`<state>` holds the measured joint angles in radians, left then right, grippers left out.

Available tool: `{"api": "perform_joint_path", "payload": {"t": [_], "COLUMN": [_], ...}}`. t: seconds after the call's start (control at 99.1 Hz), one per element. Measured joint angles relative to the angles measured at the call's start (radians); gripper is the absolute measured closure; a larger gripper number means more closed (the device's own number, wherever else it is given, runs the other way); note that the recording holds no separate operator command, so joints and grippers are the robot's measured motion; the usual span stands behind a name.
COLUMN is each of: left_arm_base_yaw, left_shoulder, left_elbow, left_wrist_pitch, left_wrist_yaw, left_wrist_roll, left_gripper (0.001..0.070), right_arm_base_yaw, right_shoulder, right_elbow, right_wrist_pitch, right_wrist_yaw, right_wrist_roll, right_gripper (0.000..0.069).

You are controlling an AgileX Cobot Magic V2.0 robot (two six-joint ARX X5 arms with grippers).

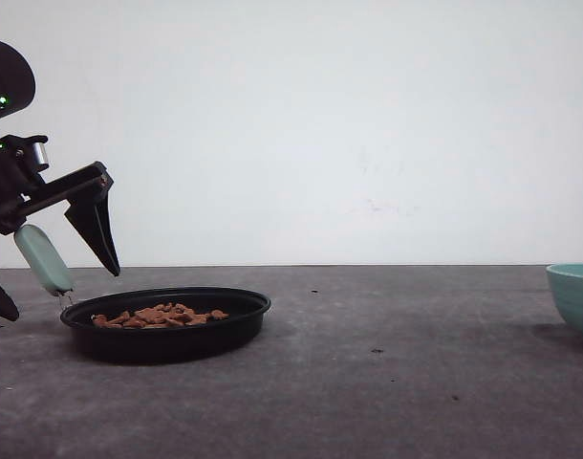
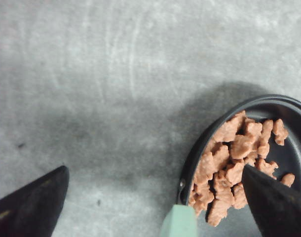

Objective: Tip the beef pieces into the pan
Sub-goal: 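Release the pan handle and raise the left gripper away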

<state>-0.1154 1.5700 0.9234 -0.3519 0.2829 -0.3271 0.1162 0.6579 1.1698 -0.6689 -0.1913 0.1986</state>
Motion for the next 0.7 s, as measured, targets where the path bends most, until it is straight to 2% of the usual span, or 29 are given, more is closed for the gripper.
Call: {"api": "perform_joint_path", "payload": {"t": [0.091,0.202,0.404,0.515,0.545,0.696], "left_arm_base_yaw": [0.006,0.021,0.064,0.079,0.079,0.064], "left_shoulder": [-0.002,-0.035,-0.233,-0.368,-0.400,-0.615], "left_elbow": [0.000,0.000,0.001,0.001,0.001,0.001], "left_wrist_pitch": [0.000,-0.001,-0.011,-0.052,-0.064,-0.114], "left_wrist_yaw": [-0.002,-0.030,-0.051,-0.117,-0.134,-0.231], "left_wrist_roll": [-0.006,-0.027,-0.031,-0.021,-0.014,0.027], "left_gripper": [0.0013,0.0013,0.0013,0.0022,0.0057,0.0515], "right_arm_base_yaw": [0.000,0.000,0.000,0.000,0.000,0.000], "right_shoulder": [0.000,0.000,0.000,0.000,0.000,-0.049], "right_elbow": [0.000,0.000,0.000,-0.001,-0.005,-0.112], "right_wrist_pitch": [0.000,0.000,0.000,0.001,0.006,0.109], "right_wrist_yaw": [0.000,0.000,0.006,0.010,0.015,0.089], "right_wrist_roll": [0.000,0.000,-0.029,-0.077,-0.095,-0.156], "right_gripper": [0.0684,0.0684,0.0684,0.0684,0.0684,0.0684]}}
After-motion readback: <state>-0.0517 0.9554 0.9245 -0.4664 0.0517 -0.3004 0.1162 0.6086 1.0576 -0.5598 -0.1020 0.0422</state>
